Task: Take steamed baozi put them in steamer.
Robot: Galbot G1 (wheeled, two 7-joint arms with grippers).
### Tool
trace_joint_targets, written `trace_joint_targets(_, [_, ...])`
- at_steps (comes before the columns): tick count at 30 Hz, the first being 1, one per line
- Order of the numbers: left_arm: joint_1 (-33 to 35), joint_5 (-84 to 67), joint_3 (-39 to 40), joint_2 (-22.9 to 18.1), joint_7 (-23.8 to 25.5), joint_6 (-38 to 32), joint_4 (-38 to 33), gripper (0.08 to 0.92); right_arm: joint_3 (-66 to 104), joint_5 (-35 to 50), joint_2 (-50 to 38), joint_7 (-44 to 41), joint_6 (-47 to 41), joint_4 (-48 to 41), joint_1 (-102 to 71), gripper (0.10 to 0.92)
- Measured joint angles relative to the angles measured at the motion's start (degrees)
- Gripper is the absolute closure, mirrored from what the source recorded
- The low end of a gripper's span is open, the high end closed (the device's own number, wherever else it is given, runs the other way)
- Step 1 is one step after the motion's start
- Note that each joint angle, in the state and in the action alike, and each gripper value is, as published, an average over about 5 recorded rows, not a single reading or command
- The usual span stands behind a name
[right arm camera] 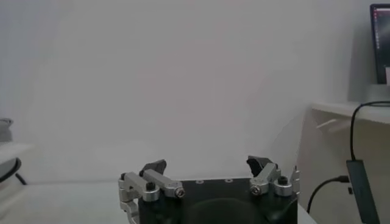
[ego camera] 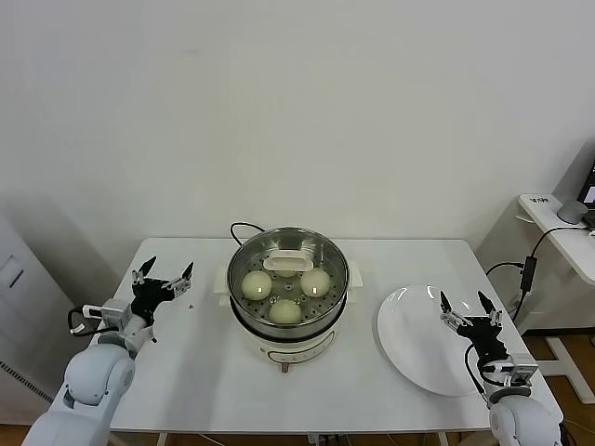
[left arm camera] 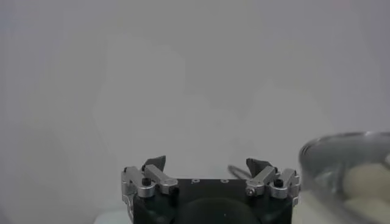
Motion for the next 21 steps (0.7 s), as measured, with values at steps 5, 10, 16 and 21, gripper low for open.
trace_joint_targets(5, [1.27, 0.38, 0.09, -0.54, 0.09, -1.32, 2.01, 0.177, -0.41, -0.27, 0.38, 0.32, -0.23, -0.13, -0.07, 0.203])
trace_joint_targets(10, [2.31, 0.55, 0.32, -1.01, -0.06, -2.02, 3.39, 0.177, -0.96, -0.36, 0.62, 0.84, -0.56, -0.21, 0.05, 0.203])
trace_joint_targets(16, [2.81, 0.4, -0.05, -1.1, -0.19, -2.39, 4.06, 0.177, -1.27, -0.38, 0.92, 1.07, -0.76, -0.21, 0.02, 0.203])
trace_joint_targets(21, [3.09, 0.09, -0.22, -1.19, -0.29, -2.55, 4.57, 0.177, -1.29, -0.79, 1.41, 1.09, -0.92, -0.21, -0.1, 0.203])
